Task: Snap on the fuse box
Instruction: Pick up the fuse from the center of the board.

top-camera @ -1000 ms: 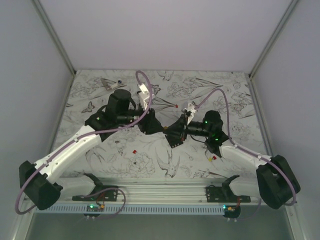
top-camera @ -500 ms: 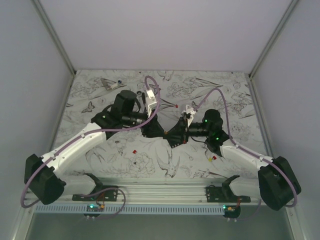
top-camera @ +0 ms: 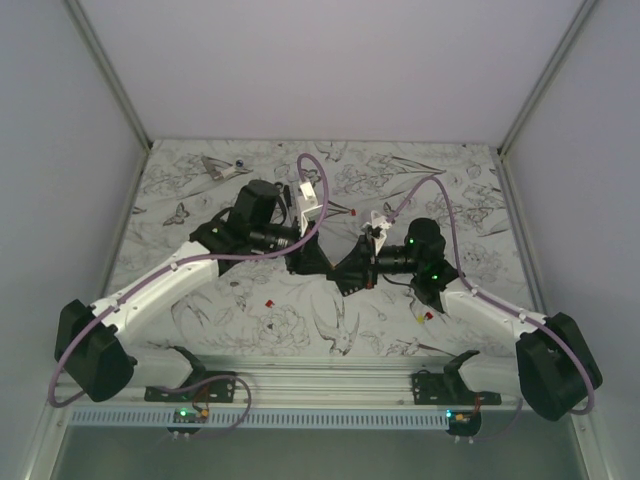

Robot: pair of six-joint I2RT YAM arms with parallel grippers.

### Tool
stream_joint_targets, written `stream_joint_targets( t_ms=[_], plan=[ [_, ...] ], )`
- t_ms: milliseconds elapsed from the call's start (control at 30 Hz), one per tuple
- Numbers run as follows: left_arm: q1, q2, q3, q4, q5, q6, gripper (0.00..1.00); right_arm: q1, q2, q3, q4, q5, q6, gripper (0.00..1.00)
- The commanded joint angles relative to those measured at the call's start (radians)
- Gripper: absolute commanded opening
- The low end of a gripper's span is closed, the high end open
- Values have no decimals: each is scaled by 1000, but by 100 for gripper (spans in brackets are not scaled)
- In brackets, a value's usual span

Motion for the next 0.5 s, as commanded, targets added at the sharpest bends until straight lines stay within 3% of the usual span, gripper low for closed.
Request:
stream_joint_targets(
  t_ms=[0,467],
  plan=[
    [-8,-5,25,-12,50,24,18,3,-2,45,-1,-17,-19,0],
    [-8,-15,31,-18,35,24,21,5,6,48,-9,-26,-28,0]
  ],
)
